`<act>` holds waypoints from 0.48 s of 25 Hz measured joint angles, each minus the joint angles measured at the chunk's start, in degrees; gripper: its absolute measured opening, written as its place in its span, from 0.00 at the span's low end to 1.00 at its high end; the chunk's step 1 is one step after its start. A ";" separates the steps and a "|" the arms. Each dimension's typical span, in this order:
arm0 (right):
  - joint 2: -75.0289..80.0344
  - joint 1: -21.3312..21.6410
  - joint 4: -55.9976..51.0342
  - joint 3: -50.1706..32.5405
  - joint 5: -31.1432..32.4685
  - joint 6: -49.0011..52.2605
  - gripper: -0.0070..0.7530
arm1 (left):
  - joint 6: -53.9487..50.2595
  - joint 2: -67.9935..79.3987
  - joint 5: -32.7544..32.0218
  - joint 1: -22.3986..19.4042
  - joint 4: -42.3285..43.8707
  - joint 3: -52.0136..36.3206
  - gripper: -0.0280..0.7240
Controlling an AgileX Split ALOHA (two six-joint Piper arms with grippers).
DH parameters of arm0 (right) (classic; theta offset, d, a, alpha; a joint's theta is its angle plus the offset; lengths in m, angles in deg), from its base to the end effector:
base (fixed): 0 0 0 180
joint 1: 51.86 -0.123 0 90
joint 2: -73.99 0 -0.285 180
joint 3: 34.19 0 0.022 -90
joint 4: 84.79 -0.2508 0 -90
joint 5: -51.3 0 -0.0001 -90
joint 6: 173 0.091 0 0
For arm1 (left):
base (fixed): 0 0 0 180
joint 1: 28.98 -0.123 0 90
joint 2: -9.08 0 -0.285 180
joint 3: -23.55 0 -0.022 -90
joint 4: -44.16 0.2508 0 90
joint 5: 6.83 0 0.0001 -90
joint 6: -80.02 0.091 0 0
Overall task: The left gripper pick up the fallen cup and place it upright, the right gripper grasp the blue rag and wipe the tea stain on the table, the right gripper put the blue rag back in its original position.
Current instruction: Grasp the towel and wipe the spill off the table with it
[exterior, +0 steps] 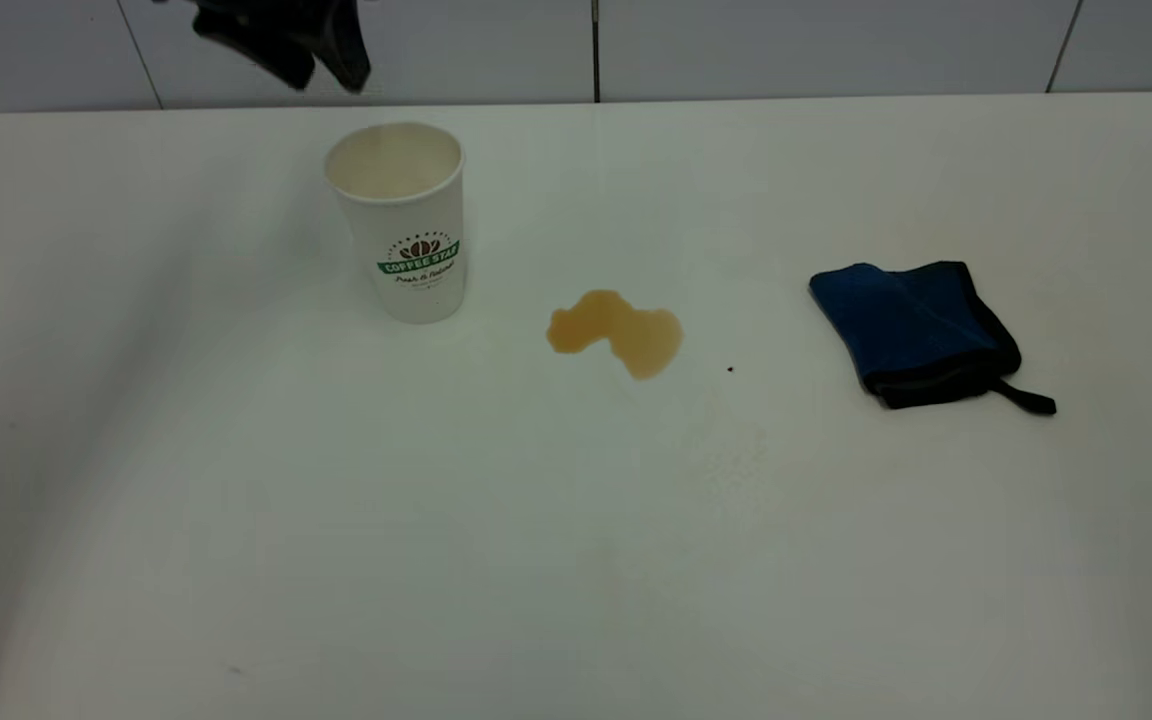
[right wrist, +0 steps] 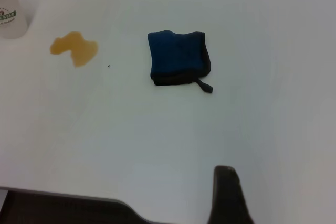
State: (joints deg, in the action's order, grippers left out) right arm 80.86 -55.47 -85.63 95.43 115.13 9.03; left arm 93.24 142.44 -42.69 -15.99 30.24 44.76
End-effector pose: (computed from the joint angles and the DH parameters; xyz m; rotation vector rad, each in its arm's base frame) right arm -0.0061 0.0008 0.2642 -0.0302 2.1139 0.0765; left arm 0.4697 -0.1215 0.1802 0.3859 2.5454 -0.2549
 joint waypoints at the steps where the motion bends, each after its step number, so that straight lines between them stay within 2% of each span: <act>1: 0.00 0.00 0.00 0.00 0.00 0.00 0.73 | 0.00 -2.13 -1.46 0.13 0.06 0.00 0.60; 7: 0.00 0.00 0.00 0.00 0.00 0.00 0.73 | 0.05 -17.42 -10.74 0.59 0.06 0.00 0.60; 12: 0.00 0.00 0.00 0.00 0.00 0.00 0.73 | -0.27 -30.20 -22.15 0.59 0.11 0.00 0.60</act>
State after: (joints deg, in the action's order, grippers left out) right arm 80.86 -55.47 -85.63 95.43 115.13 9.03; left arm 92.97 112.24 -64.83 -15.39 30.35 44.76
